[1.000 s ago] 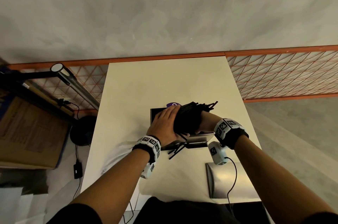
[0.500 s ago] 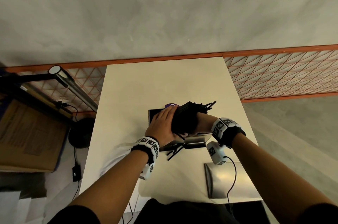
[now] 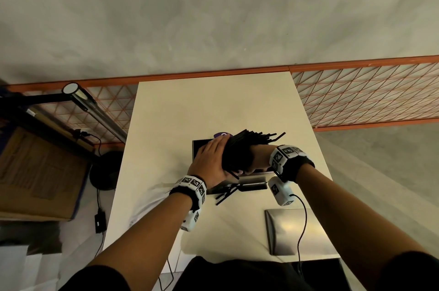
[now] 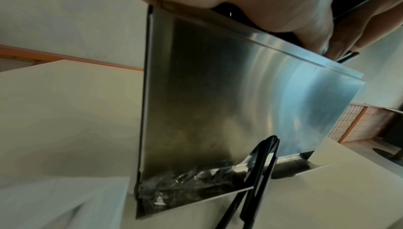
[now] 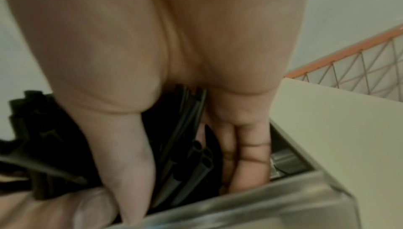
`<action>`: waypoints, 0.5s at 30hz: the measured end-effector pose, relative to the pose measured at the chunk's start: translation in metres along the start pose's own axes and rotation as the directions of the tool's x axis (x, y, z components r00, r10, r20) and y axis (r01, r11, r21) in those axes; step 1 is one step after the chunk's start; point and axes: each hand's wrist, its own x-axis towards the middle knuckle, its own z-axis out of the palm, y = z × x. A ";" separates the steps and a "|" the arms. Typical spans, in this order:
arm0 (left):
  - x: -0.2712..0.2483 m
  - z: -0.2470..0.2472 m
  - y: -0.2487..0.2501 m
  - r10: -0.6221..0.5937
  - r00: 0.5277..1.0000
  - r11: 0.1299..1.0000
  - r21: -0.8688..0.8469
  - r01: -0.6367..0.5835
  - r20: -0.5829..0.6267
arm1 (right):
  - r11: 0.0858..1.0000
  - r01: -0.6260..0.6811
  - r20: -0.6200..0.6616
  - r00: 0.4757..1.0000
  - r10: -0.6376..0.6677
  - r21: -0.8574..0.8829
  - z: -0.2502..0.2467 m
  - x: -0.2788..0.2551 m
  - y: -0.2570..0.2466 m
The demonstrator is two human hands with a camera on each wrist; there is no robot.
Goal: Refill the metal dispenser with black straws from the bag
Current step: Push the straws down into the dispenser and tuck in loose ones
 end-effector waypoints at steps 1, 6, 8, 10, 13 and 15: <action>0.000 0.000 0.000 0.000 1.000 1.000 0.000 0.000 0.002 | 1.000 -0.007 0.010 1.000 0.007 0.005 -0.002 0.000 -0.001; 0.000 -0.001 0.000 -0.003 1.000 1.000 0.004 0.003 0.010 | 0.970 -0.085 0.063 0.995 0.072 0.228 -0.007 -0.001 0.004; 0.001 0.000 0.000 -0.005 1.000 1.000 0.002 0.005 0.010 | 0.963 -0.078 0.025 0.997 0.074 0.257 -0.006 -0.001 0.005; 0.001 0.001 -0.001 -0.011 1.000 1.000 -0.007 0.011 0.012 | 0.958 -0.056 0.008 0.998 0.056 0.281 -0.006 -0.002 0.002; 0.001 0.002 -0.004 -0.029 1.000 0.999 -0.031 0.030 0.012 | 0.946 -0.028 -0.004 1.000 0.031 0.324 -0.006 -0.003 0.000; 0.002 0.002 -0.004 -0.040 0.999 0.998 -0.053 0.041 0.008 | 0.917 -0.006 -0.032 0.999 0.020 0.398 -0.008 -0.007 0.001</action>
